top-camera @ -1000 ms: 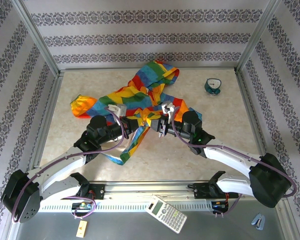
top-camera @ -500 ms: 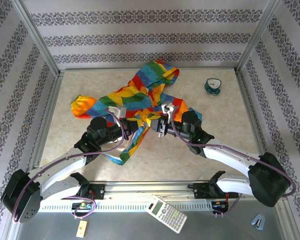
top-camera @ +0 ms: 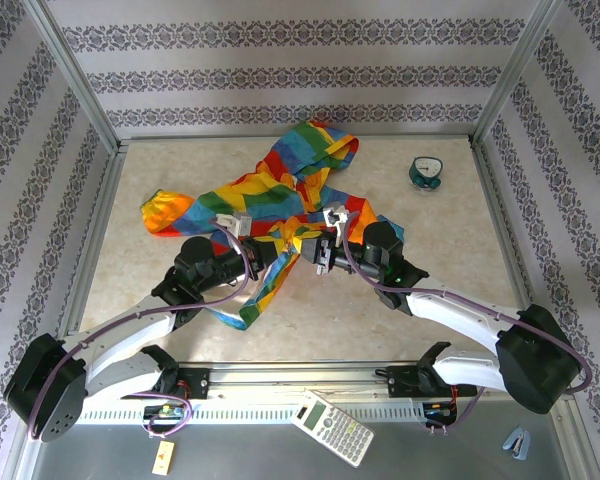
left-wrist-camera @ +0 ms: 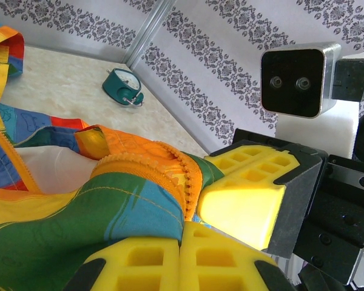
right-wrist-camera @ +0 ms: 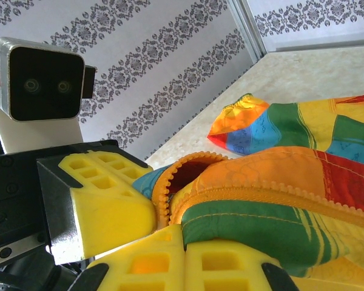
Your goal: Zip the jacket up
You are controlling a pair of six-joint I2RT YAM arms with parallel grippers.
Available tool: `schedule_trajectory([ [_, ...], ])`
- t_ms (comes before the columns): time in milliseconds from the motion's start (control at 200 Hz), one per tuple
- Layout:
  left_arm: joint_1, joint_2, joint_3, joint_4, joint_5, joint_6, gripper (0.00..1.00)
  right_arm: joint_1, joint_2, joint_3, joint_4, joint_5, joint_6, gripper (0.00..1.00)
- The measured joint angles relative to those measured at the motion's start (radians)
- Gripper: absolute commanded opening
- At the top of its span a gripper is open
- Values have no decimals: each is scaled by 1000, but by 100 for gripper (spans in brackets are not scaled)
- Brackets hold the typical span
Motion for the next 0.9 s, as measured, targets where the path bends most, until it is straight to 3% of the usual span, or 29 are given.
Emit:
schedule_trajectory([
  [904,0,-13,-38,3,18,25,0,-26,20,2,13,-48,110,0],
])
